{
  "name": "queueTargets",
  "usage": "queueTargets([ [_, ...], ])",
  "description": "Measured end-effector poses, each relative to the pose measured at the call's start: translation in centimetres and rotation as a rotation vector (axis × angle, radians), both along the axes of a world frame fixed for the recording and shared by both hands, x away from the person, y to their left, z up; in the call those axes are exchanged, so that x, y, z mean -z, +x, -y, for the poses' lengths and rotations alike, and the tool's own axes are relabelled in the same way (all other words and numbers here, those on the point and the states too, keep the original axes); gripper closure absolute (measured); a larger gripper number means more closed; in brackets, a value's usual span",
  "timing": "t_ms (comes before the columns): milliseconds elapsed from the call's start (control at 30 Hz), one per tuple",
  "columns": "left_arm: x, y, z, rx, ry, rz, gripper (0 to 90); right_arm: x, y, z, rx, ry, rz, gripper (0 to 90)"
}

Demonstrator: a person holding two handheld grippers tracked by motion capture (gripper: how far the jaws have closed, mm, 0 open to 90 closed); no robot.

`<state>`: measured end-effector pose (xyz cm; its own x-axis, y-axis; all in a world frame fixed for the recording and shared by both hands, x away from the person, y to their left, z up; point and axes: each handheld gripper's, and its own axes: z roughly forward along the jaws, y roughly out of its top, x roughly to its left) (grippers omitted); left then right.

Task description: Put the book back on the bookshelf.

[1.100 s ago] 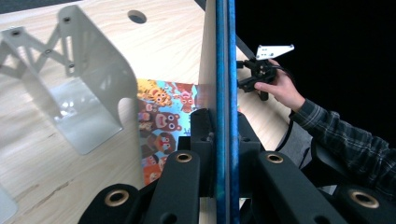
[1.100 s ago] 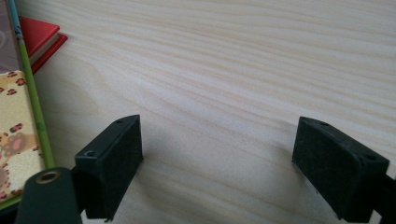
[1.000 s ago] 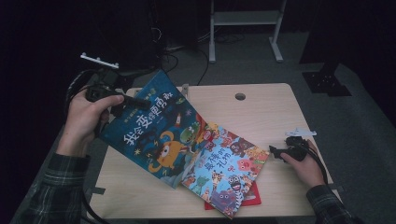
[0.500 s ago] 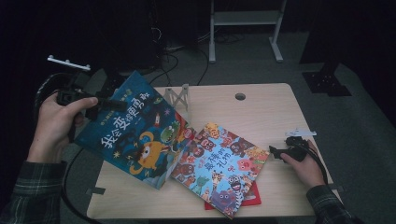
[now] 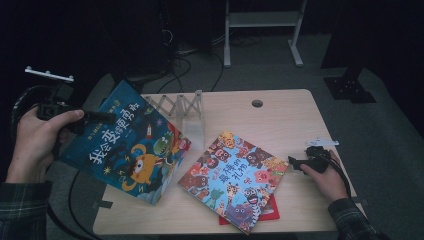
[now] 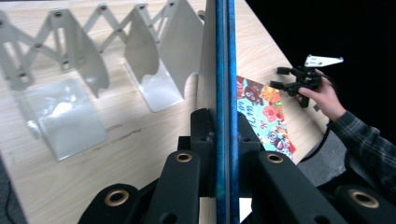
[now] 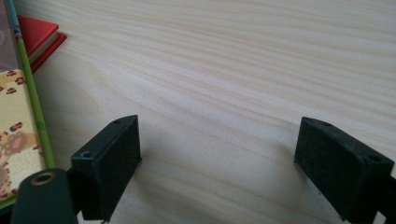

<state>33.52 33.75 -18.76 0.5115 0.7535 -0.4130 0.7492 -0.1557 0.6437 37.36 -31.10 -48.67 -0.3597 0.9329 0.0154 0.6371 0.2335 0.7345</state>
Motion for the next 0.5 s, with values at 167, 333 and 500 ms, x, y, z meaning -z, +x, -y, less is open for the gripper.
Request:
queueTargets([
  [167,0.0,-0.3,-1.1,-0.034,0.014,-0.009,82.3,0.0,0.0,0.0,0.0,-0.001,0.001,13.1],
  [333,0.3,-0.4,-2.2,-0.07,0.028,-0.017,82.3,0.0,0.0,0.0,0.0,-0.001,0.001,13.1],
  [500,0.9,-0.1,-3.3,-0.111,0.043,-0.042,82.2,0.0,0.0,0.0,0.0,-0.001,0.001,13.1],
])
